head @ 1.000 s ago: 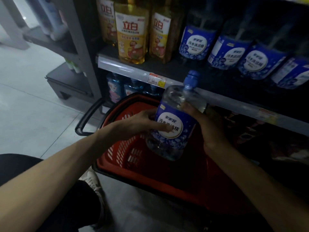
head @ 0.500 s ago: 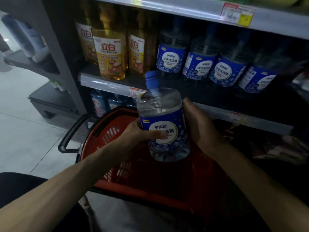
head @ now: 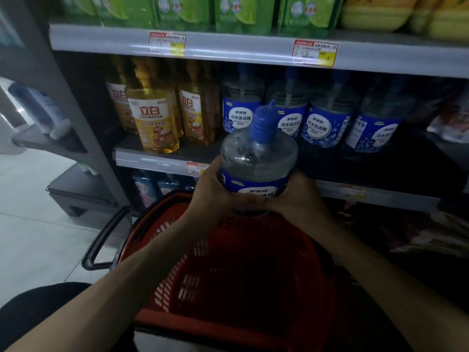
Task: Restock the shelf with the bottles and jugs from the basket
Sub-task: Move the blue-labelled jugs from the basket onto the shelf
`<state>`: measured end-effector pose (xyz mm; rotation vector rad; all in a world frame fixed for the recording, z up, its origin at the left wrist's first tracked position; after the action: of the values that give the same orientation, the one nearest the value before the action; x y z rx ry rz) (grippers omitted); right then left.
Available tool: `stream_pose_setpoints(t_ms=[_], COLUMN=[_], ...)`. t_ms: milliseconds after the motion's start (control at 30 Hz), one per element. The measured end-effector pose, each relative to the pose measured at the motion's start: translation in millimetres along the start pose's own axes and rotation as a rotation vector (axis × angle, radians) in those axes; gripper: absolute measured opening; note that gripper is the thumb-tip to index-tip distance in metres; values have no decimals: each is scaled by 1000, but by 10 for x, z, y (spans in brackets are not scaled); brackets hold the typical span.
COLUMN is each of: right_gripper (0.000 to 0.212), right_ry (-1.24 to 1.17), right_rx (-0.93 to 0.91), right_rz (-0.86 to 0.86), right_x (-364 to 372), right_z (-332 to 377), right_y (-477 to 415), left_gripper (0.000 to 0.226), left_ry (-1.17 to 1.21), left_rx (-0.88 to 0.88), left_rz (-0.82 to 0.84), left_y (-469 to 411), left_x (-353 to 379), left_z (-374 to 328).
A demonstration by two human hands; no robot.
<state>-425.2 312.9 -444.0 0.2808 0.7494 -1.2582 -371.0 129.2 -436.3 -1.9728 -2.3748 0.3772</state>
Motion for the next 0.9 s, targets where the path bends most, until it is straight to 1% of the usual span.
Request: stream_pose_setpoints(t_ms=[33,133,233,267,333,367,467,533,667,733,833,900], right_gripper=[87,83,73,69,54,53,62,68,69,76,86,87], right_ry=[-1,-55,-86,-100,-142,-161,-148,-159,-175,-176,-226,-247], right_rx=[-16,-42,-12,4,15,9,0,-7,-34,-43,-38,-24], right_rz=[-42,-158,-242,-269,-317,-329,-318,-284,-194,-152,-151,-142], right_x=[-4,-22,-24,-19,-14,-12,14,61,147,216,285,310], right_z=[0,6,55,84,94,92,22,24,60,35,-49,-87], right_y=[-43,-221,-408,-464,-607,-685,-899,-1011,-1227,-1308,-1373,-1413], left_gripper=[89,92,90,91,91,90,81,81,80,76,75,76], left_ry=[-34,-113,-162,-169,-185,-206,-291,-271,-191,-159,-119,-114], left_rx=[35,122,193,222,272,290,344,359,301,247,184,175], left_rz=[-8,-38,-36,-36,-26,-21,-20,-39,-64,-85,-105,-108], left_y=[-41,-183,-407,-490,-675,-770,-972,-1041,-1148,-1217,-1289,-1336], left_x=[16,39,6,-16,-85,-123,-215,-258,-299,-336,-369,-372], left_z=[-31,-122,-168,-177,-170,-149,-98,-73,20,117,231,274])
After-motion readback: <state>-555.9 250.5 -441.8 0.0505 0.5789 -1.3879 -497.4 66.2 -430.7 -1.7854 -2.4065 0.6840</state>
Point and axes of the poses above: each hand's wrist, its own y-axis away from the middle knuckle, its own x-axis out of the palm, z = x × y, the point moved 4 cm from there along -y, towards the middle knuckle, and after that the axes turned 4 degrees about y, right-handed, at the moved point
